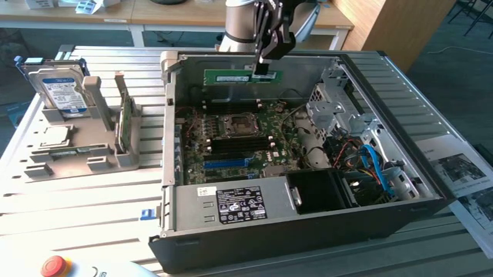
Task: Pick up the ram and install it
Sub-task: 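Pick up the ram and move it above insertion slot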
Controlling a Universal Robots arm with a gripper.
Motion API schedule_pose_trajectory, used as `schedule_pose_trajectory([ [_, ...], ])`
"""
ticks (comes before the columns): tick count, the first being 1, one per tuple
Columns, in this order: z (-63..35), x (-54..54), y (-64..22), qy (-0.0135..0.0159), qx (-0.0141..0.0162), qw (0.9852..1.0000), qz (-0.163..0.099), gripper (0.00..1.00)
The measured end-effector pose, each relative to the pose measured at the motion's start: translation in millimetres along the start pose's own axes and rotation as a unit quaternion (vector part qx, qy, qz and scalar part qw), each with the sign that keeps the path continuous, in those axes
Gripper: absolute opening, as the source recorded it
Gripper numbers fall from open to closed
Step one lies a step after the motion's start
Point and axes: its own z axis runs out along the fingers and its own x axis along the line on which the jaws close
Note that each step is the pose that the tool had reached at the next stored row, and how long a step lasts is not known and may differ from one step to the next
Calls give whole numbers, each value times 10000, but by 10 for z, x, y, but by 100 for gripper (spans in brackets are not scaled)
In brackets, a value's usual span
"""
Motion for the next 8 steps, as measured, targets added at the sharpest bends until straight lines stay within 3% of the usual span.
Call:
schedule_pose_trajectory([
  [8, -3, -119, -74, 1, 0, 10000, 1, 12],
])
